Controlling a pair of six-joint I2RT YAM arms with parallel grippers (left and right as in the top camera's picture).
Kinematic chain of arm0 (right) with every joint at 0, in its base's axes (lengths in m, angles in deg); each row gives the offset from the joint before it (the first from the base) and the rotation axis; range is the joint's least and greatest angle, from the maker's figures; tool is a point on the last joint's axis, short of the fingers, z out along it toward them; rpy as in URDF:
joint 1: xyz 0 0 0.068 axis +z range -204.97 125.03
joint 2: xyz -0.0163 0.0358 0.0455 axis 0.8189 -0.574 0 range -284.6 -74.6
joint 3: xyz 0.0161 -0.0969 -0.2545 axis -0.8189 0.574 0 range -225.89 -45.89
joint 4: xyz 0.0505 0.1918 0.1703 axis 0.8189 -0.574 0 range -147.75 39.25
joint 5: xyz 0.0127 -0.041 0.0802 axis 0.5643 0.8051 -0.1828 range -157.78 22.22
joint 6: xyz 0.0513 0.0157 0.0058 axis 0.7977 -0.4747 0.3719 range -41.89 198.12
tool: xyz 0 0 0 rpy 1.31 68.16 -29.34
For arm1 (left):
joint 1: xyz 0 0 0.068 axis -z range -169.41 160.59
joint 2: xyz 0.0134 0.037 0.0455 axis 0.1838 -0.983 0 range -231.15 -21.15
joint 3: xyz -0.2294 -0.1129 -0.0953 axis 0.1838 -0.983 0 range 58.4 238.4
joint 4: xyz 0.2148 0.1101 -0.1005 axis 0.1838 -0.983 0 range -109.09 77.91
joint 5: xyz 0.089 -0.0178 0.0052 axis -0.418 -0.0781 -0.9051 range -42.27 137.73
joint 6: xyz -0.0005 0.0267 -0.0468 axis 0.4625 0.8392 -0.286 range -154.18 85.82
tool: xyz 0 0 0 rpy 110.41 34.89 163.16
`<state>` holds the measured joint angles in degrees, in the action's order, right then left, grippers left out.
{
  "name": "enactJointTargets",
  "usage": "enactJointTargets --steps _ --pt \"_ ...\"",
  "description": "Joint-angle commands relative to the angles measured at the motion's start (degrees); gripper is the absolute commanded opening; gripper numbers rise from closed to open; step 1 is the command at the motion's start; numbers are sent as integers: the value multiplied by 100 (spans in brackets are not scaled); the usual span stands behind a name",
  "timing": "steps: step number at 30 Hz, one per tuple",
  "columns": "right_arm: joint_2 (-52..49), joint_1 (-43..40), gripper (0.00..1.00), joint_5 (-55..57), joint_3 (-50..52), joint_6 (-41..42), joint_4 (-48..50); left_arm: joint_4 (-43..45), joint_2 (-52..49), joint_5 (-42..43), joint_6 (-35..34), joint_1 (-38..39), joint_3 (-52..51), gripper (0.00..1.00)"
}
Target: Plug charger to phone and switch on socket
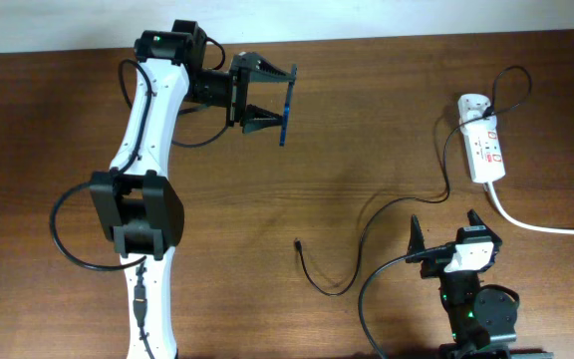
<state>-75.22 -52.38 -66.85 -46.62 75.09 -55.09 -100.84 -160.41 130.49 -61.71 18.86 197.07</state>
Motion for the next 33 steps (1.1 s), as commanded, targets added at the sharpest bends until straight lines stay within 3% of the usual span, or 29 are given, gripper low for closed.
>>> enactJointTargets --steps 1,6,9,10,12,14,17,20,22,25,27,28,31,33 --pt "42 -42 98 -39 42 7 -4 -7 -2 343 -50 -31 153 73" --pt "44 -37 98 -2721 42 2730 1069 -11 -2 345 -52 -31 153 73" --pt "20 -37 98 -2916 -26 3250 2830 -55 -2 343 -50 -31 153 73" --pt "-59 -37 98 -2896 -411 3239 2966 -55 -2 345 -50 -31 153 73" --pt "-420 -42 98 -2876 -1362 2758 2039 -55 -2 343 -50 -31 153 73" --pt "-1659 -42 98 -2461 -3318 1930 -444 -55 -2 343 -50 -31 153 73" --pt "-3766 -37 98 -2459 -5958 1259 -3088 -55 -2 345 -50 -31 153 73" --pt "-5530 -35 98 -4216 -7989 1541 -4481 -55 -2 345 -50 -31 153 73" --pt "-6358 136 98 -5143 -8710 1615 -4437 -55 -2 345 -50 -31 153 73" --pt "-7486 1460 98 -2133 -10069 1823 -5781 -55 -2 343 -48 -28 153 73" --pt "-8378 3025 99 754 -11027 2769 -6288 -55 -2 343 -48 -31 153 73" --pt "-8717 3519 98 1609 -11274 3180 -6343 -55 -2 343 -48 -28 153 73" --pt "-9405 4280 98 2990 -11431 4133 -6312 -55 -2 343 -48 -31 153 73" --pt "-9879 4568 98 3333 -11433 4256 -6076 -55 -2 343 -48 -31 153 73"
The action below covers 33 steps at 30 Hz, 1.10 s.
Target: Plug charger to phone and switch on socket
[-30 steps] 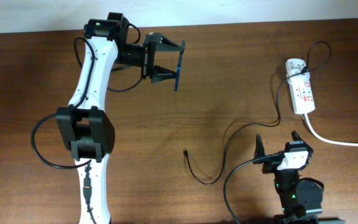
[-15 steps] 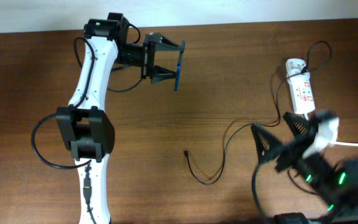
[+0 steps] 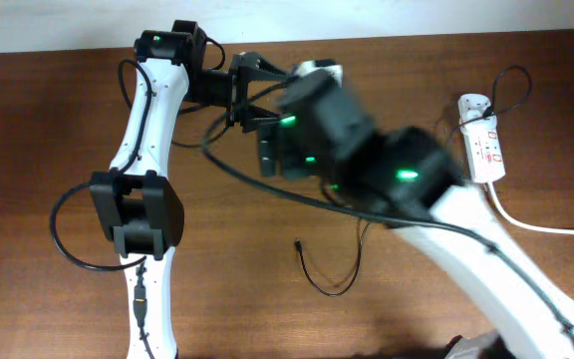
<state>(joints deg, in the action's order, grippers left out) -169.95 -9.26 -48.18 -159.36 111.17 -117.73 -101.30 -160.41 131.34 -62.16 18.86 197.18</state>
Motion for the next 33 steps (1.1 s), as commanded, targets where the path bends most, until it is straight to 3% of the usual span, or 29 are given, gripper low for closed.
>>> enactJointTargets --steps 1,3,5,8,14,33 --pt "-553 299 99 1578 -157 684 264 -9 -2 258 -2 -31 142 73" --pt "-748 302 99 1803 -157 693 422 -9 -2 258 -2 -31 142 73" --pt "-837 302 88 1908 -157 879 509 -9 -2 258 -2 -28 142 73" --pt "-975 304 84 1969 -157 1088 592 -9 -2 258 -4 -28 142 73" --pt "-1102 302 61 1969 -157 1080 592 -31 -2 262 -7 -28 142 74" --pt "-1220 291 35 2120 -155 1080 640 -210 -2 282 -4 -28 142 75"
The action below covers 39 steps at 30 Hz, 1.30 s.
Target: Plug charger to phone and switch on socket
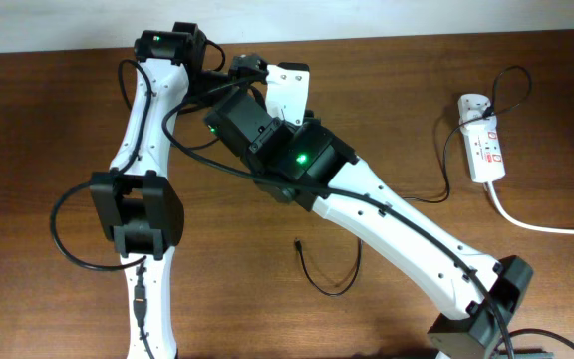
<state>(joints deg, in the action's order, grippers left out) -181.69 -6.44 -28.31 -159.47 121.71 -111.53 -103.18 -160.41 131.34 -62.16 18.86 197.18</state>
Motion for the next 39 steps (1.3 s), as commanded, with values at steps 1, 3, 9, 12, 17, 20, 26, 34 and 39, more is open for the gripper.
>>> enactJointTargets --steps 1,3,9,12,17,20,26,34,39 --pt "-46 9 34 133 -144 26 20 -57 -2 282 -2 -28 142 75" --pt "-48 9 33 133 -144 26 35 -149 -2 282 -2 -28 142 75" --pt "-55 9 30 133 -144 24 59 -149 -2 282 -2 -17 142 75" --pt "-55 9 28 133 -144 24 59 -146 -2 282 0 -17 142 75" --pt "-55 9 25 133 -144 26 59 -140 -2 284 26 -13 142 75" --pt "-55 9 22 133 -144 26 70 -140 -2 284 26 -13 142 76" --pt "-55 11 19 131 -144 26 105 -140 -2 284 26 -13 142 76" --pt "-55 11 13 131 -144 26 105 -140 -2 282 26 -13 142 77" --pt "-55 11 7 131 -146 26 107 -140 -2 280 26 -13 142 79"
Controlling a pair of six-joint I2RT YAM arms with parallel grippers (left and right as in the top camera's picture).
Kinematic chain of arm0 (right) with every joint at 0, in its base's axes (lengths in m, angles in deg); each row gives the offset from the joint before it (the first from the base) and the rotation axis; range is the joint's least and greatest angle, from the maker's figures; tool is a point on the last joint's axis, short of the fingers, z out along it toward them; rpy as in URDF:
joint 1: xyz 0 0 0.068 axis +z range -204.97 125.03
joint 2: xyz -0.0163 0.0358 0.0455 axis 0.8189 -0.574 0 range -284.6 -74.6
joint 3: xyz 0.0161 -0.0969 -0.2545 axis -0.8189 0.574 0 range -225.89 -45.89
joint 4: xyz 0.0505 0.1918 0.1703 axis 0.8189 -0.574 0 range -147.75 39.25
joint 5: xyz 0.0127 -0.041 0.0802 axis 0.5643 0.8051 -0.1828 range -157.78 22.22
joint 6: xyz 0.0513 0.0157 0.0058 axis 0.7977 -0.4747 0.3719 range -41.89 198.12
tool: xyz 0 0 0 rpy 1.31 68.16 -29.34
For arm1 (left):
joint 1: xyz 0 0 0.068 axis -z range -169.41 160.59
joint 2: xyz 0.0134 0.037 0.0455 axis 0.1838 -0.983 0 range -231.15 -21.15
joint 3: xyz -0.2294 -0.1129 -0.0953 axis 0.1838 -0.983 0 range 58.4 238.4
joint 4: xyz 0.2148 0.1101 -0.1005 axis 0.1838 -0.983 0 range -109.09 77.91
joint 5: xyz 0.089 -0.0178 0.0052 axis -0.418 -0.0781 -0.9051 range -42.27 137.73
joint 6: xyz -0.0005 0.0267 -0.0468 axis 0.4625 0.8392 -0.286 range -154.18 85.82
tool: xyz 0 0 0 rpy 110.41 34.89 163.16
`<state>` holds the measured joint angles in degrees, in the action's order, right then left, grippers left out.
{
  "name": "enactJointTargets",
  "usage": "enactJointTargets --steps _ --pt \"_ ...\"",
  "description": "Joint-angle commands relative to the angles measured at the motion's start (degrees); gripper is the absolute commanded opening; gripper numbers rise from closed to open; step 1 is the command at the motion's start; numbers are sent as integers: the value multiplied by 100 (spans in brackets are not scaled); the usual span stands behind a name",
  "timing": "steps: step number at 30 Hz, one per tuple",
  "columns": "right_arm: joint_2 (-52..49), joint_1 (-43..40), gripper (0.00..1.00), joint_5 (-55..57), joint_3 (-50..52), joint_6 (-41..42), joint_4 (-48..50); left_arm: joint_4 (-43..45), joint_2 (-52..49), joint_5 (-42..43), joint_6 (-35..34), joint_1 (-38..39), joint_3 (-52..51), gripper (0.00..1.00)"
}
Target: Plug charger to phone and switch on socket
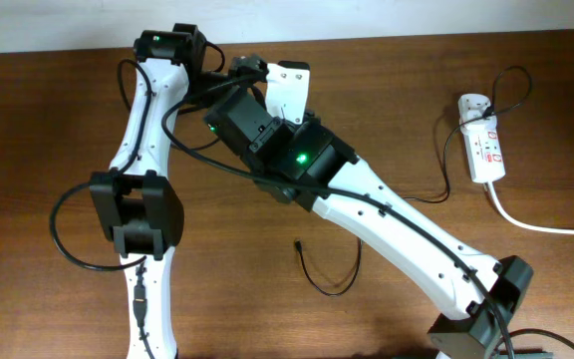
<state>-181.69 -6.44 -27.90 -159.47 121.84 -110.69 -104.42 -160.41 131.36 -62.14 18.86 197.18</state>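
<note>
My right arm [387, 214] reaches across the table to the far left. Its black wrist [242, 120] and white housing [289, 88] lie over the spot where my left arm [152, 110] ends. The phone is hidden under them. Neither gripper's fingertips show, so neither hold can be judged. Only a dark piece [248, 66] sticks out beside the white housing. The black charger cable [339, 277] lies on the table, and its free plug end [297, 242] sits bare in the middle. At the far right lies the white socket strip [486, 150], with the charger [471, 104] plugged in at its top.
A white mains lead [546, 227] runs from the strip off the right edge. The black cable loops near the strip [511, 85] and trails left to the middle. My left arm's lower links [138, 224] stand at the left, and my right arm's base [481, 329] is at the bottom right.
At first my left gripper held the blue phone edge-on at the far left while my right arm sat folded at its base. Then the right arm was blurred in mid table. It has since stood over the left gripper and phone, unmoved. The cable has not shifted.
</note>
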Motion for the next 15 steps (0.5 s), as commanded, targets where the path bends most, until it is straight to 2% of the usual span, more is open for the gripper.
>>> enactJointTargets --steps 1,6,8,10,13,15 --pt "-55 11 5 90 -146 15 24 -15 -2 278 39 -13 142 79" --pt "-55 11 4 96 -146 33 90 -11 -2 275 42 -13 142 81" --pt "-42 9 4 315 -153 229 129 -11 -2 275 39 -15 142 88" --pt "22 9 4 691 -153 776 127 -11 -2 258 37 -31 142 99" --pt "208 -22 4 1193 -153 2129 127 -9 -2 258 37 -28 142 99" --pt "321 -140 4 1143 -153 2848 118 -13 -2 282 35 -31 142 99"
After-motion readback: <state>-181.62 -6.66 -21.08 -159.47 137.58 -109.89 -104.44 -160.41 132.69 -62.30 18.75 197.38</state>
